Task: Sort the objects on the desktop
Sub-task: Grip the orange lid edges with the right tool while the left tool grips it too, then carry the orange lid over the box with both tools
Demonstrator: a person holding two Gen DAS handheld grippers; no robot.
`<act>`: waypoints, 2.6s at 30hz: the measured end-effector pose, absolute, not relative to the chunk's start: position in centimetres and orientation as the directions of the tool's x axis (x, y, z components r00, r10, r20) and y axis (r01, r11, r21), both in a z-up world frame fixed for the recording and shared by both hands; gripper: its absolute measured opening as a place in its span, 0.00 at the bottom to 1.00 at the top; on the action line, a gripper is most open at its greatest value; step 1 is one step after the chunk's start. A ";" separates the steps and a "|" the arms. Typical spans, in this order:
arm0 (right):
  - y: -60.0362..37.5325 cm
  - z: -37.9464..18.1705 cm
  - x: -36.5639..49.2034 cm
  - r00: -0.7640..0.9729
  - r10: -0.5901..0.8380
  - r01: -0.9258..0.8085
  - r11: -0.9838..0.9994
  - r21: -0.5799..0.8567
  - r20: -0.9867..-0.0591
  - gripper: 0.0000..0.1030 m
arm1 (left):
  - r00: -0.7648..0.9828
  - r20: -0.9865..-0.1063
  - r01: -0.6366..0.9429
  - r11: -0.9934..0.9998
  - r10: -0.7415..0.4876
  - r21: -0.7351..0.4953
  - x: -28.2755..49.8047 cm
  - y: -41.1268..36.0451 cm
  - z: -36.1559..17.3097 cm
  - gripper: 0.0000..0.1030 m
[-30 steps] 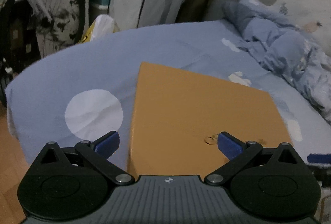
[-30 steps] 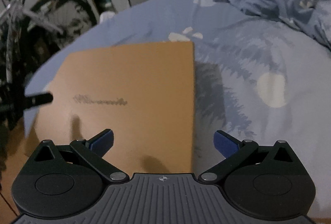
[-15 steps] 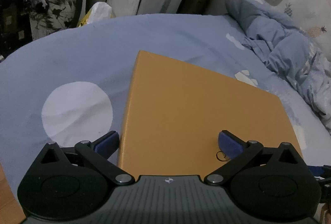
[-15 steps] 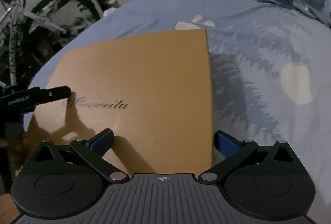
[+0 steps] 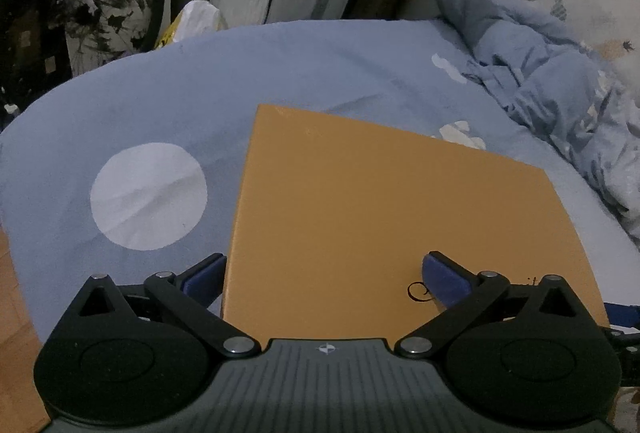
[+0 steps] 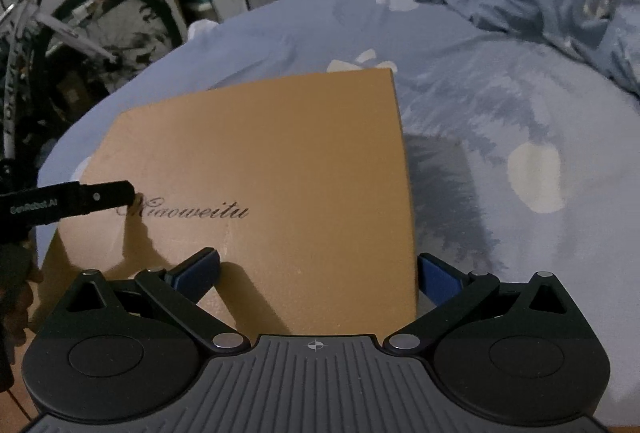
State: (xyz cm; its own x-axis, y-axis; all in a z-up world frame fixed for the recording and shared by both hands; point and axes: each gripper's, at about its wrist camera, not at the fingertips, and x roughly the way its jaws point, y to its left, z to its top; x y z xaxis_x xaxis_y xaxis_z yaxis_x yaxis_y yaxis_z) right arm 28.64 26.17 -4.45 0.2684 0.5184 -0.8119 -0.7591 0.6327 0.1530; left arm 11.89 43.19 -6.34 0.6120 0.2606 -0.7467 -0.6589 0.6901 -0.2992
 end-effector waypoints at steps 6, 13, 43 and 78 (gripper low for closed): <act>23.5 -1.1 27.6 0.302 0.519 -0.751 0.646 0.136 -0.799 1.00 | 0.633 -0.733 -0.636 0.708 0.249 -0.308 11.8 41.2 -3.5 1.00; 18.4 3.1 25.9 0.339 0.532 -0.710 0.686 0.160 -0.776 1.00 | 0.658 -0.711 -0.589 0.758 0.247 -0.281 11.3 37.4 0.9 1.00; -9.1 18.1 15.4 0.557 0.509 -0.505 0.835 0.220 -0.656 1.00 | 0.825 -0.538 -0.316 0.929 0.169 -0.193 7.4 16.0 15.1 1.00; -25.5 6.7 19.6 0.512 0.352 -0.270 0.932 0.243 -0.784 1.00 | 0.708 -0.706 -0.129 0.979 -0.022 -0.160 16.6 3.0 5.7 1.00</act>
State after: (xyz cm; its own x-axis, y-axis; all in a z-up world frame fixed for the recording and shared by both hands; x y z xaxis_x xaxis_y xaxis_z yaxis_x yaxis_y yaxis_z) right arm 19.65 -25.52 6.65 0.5117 0.3525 -0.7835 -0.2698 0.9318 0.2430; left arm 16.62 3.01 5.71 0.7080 -0.0224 -0.7058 -0.1287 0.9787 -0.1601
